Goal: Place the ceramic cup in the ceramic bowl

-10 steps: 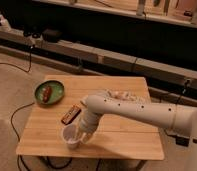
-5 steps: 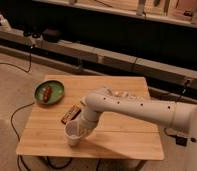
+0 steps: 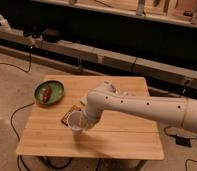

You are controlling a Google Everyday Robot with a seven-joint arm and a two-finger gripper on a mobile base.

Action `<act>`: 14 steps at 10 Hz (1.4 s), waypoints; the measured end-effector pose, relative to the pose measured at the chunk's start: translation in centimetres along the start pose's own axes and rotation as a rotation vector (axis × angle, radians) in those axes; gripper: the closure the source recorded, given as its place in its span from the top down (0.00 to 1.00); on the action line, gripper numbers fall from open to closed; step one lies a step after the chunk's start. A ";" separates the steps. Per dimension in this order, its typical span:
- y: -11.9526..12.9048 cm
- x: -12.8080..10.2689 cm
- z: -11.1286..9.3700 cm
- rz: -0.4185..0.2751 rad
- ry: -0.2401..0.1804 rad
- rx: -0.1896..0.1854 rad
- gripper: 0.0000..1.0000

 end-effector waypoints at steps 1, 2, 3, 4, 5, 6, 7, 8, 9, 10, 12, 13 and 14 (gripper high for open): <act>-0.1 0.0 0.0 -0.001 -0.001 0.000 0.00; 0.0 0.0 0.0 -0.001 0.000 0.000 0.00; 0.0 0.1 0.0 0.001 -0.001 0.001 0.00; 0.0 0.2 0.1 0.003 -0.001 0.002 0.00; -0.2 1.2 -0.1 0.003 0.005 0.014 0.00; -0.5 3.7 -0.6 0.006 0.021 0.040 0.00; -0.7 5.8 -1.2 0.008 0.036 0.060 0.00; -1.0 8.8 -1.9 0.007 0.054 0.079 0.00; -2.0 11.8 -2.4 -0.007 0.067 0.090 0.00; -3.3 14.3 -2.8 -0.024 0.078 0.096 0.00; -7.1 18.0 -4.4 -0.082 0.109 0.104 0.00; -9.9 19.2 -5.6 -0.125 0.129 0.110 0.00; -12.1 19.5 -6.3 -0.157 0.139 0.123 0.00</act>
